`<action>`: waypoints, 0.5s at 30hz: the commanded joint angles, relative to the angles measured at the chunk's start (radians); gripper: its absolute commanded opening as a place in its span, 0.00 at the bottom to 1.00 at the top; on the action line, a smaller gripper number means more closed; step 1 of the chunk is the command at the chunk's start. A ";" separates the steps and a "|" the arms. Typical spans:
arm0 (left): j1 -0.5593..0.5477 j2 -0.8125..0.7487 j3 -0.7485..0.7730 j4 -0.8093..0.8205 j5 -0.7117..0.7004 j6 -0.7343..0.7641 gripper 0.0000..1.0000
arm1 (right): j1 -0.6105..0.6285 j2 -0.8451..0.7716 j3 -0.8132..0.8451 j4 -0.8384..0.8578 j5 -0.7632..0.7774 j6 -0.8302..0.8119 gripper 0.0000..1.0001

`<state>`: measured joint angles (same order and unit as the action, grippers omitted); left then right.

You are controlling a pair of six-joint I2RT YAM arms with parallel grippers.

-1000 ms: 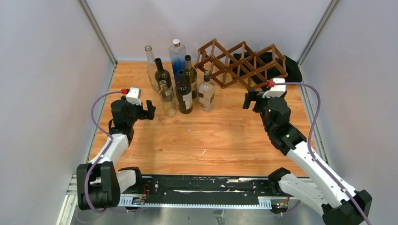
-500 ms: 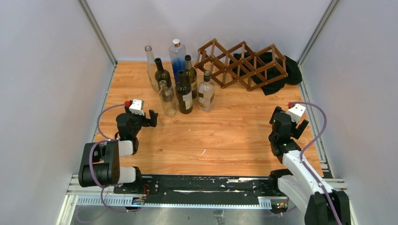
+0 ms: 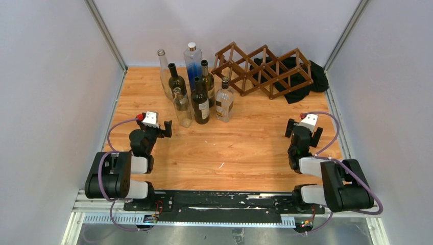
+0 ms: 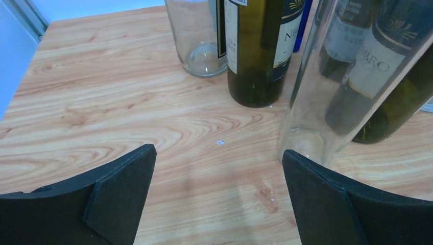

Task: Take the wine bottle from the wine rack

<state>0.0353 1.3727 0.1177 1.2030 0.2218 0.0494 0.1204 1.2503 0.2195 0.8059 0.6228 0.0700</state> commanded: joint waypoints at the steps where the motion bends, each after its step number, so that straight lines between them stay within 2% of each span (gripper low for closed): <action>1: -0.005 -0.022 0.005 -0.019 -0.050 0.017 1.00 | -0.016 0.033 -0.099 0.292 -0.245 -0.143 0.97; 3: -0.005 0.011 0.011 0.027 -0.048 0.003 1.00 | -0.016 0.121 -0.142 0.429 -0.263 -0.156 0.98; 5: -0.005 0.007 0.043 -0.038 -0.067 -0.003 1.00 | -0.019 0.229 -0.134 0.594 -0.239 -0.183 1.00; 6: -0.005 -0.002 0.067 -0.102 -0.078 -0.004 1.00 | -0.019 0.226 -0.115 0.567 -0.236 -0.181 1.00; 8: -0.008 -0.002 0.063 -0.098 -0.087 -0.002 1.00 | -0.028 0.128 -0.019 0.191 -0.251 -0.134 1.00; 9: -0.008 0.007 0.058 -0.073 -0.087 -0.005 1.00 | -0.033 0.139 0.019 0.168 -0.248 -0.123 1.00; 11: -0.008 0.005 0.064 -0.088 -0.089 -0.006 1.00 | -0.026 0.195 -0.021 0.342 -0.238 -0.159 1.00; 15: -0.008 0.006 0.063 -0.082 -0.090 -0.007 1.00 | -0.015 0.173 -0.010 0.279 -0.221 -0.159 1.00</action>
<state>0.0345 1.3720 0.1711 1.1110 0.1547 0.0444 0.1081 1.4277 0.2054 1.1046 0.3923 -0.0727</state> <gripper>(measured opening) 0.997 0.999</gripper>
